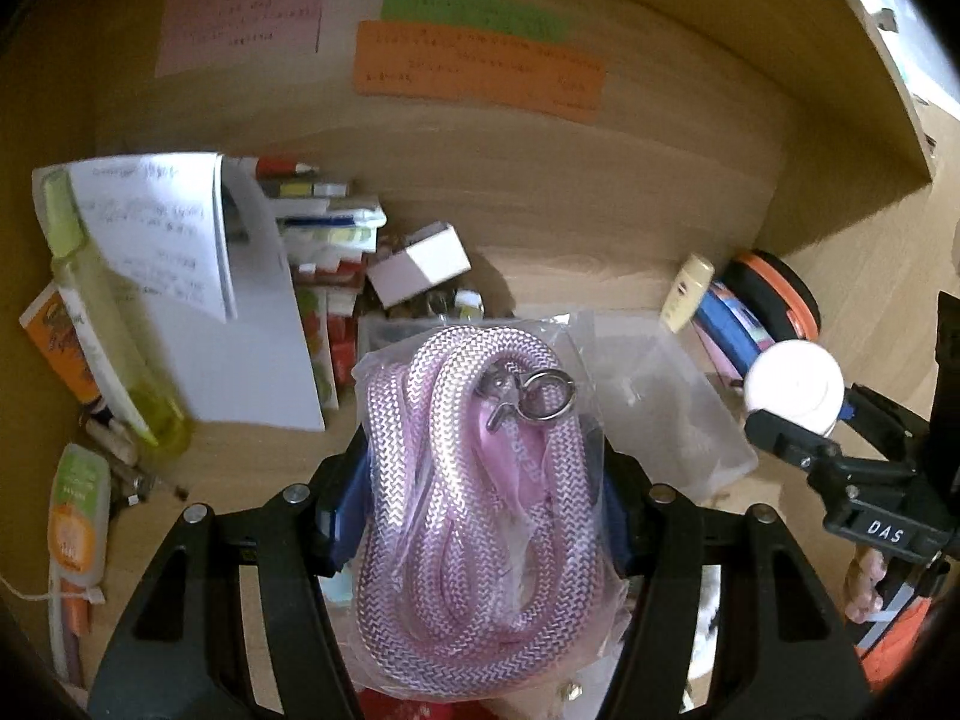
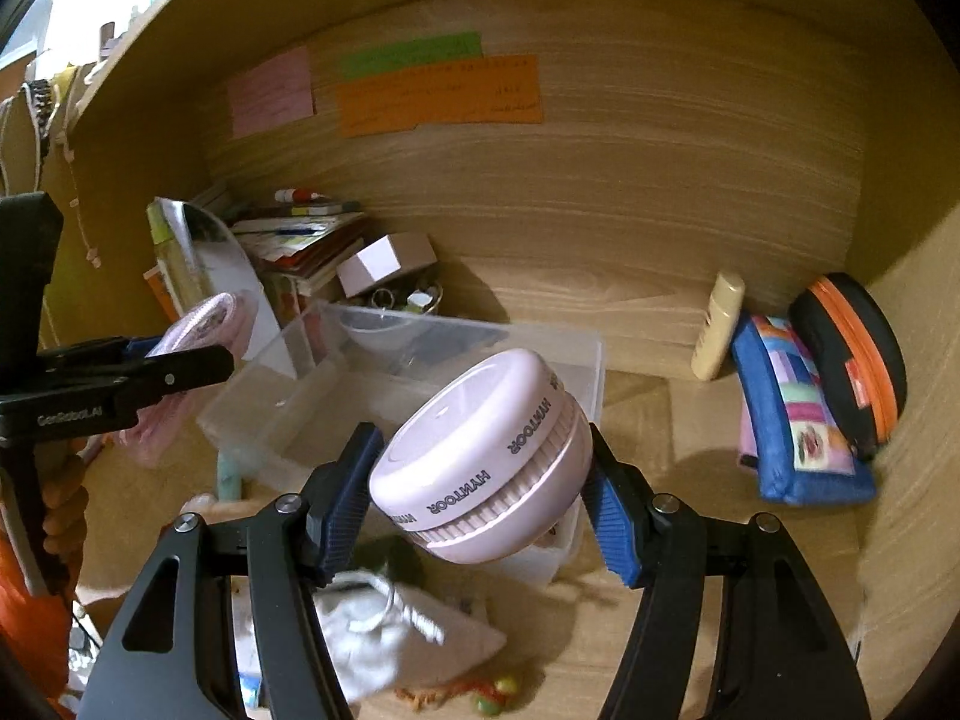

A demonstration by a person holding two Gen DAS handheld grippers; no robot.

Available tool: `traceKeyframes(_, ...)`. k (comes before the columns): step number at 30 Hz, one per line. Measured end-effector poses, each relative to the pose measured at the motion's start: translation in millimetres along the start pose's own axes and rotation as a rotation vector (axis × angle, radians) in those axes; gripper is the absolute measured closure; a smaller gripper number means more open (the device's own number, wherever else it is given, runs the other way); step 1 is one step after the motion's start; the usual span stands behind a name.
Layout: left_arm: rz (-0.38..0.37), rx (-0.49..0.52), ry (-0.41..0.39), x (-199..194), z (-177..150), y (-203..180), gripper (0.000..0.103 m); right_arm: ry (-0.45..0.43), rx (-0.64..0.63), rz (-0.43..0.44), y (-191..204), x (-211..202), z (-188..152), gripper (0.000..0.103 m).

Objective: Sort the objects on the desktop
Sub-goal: 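Carry both items into the clear plastic bin and open both tools to release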

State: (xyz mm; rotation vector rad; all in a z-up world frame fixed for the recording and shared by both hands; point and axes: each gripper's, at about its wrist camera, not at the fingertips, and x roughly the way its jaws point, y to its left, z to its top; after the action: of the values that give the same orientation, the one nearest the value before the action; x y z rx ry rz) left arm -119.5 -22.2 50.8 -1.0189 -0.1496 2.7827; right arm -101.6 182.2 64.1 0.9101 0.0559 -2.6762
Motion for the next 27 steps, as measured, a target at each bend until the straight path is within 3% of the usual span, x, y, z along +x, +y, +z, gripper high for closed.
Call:
traceKeyframes(13,0.039,-0.018,0.068,49,8,2,0.041,0.102,-0.030,0.002,9,61,12,0.042)
traceKeyframes(27,0.066,0.015,0.123,80,3,0,0.041,0.189,-0.014,0.023,8,89,2,0.042)
